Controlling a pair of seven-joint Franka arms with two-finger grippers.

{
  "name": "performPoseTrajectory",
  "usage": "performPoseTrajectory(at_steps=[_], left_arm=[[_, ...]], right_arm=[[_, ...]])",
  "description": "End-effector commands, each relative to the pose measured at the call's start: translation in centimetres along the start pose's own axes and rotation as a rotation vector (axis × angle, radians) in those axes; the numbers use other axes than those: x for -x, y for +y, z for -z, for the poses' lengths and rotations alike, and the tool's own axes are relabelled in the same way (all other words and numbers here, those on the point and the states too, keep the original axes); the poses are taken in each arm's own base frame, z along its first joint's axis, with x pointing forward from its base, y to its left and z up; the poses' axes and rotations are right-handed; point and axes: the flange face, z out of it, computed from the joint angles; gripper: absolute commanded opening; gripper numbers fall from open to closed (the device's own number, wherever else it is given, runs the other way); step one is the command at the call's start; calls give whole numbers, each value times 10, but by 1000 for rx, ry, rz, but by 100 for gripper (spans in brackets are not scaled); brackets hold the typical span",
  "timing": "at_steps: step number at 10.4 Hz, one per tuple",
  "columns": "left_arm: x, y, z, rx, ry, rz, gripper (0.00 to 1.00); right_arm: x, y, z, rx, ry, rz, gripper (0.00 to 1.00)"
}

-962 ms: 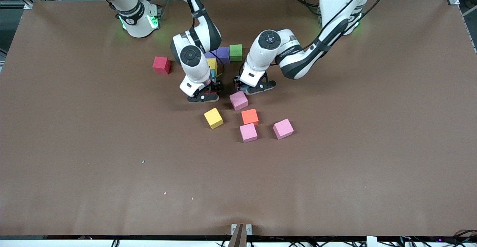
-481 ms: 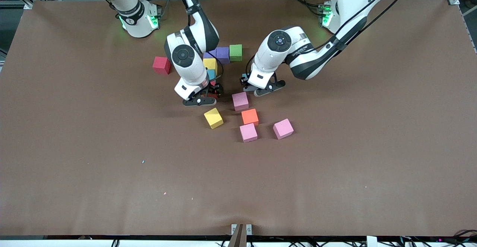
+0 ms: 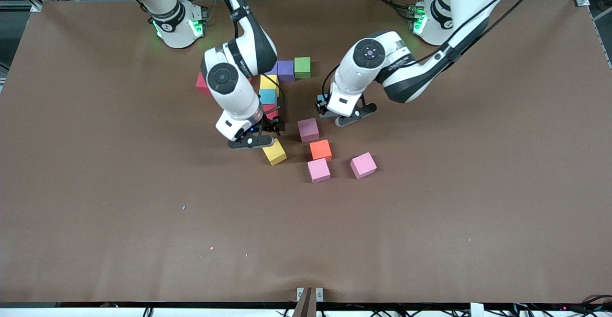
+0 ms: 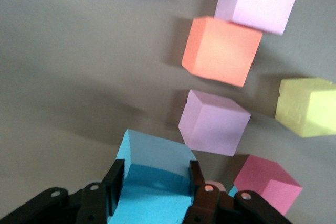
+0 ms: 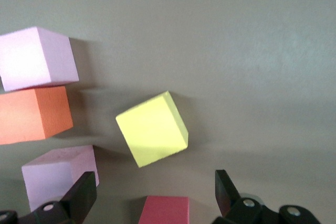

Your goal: Arrange 11 blocks into digit 3

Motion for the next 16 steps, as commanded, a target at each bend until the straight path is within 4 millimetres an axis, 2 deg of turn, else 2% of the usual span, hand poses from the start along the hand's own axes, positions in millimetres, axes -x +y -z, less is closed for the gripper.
performPoseTrajectory(at_steps=[1,3,6,11,12,14,15,16], left_arm=[[-13,-5,32,31,18,146,0],[-19,-6,37,42,18,258,0],[-18,-5,38,43,17,287,0],[-16,-4,39,46,15,310,0],[-12,-3,40,48,12,349,0],[14,4,49,52,-4,426,0],[15,8,56,55,-4,463,0],[13,8,56,51,-9,477,0]], right_arm=[[-22,-13,-7,35,-18,91,100],[-28,-24,-16,67,-21,192,100],[-18,-43,-43,93,-41,236,100],[-14,-42,-71,118,-37,278,100],[-17,-39,-75,123,-29,274,100],[-19,-37,-90,136,-5,277,100],[-19,-35,-94,140,-1,277,100],[-20,-32,-100,147,-5,274,100]])
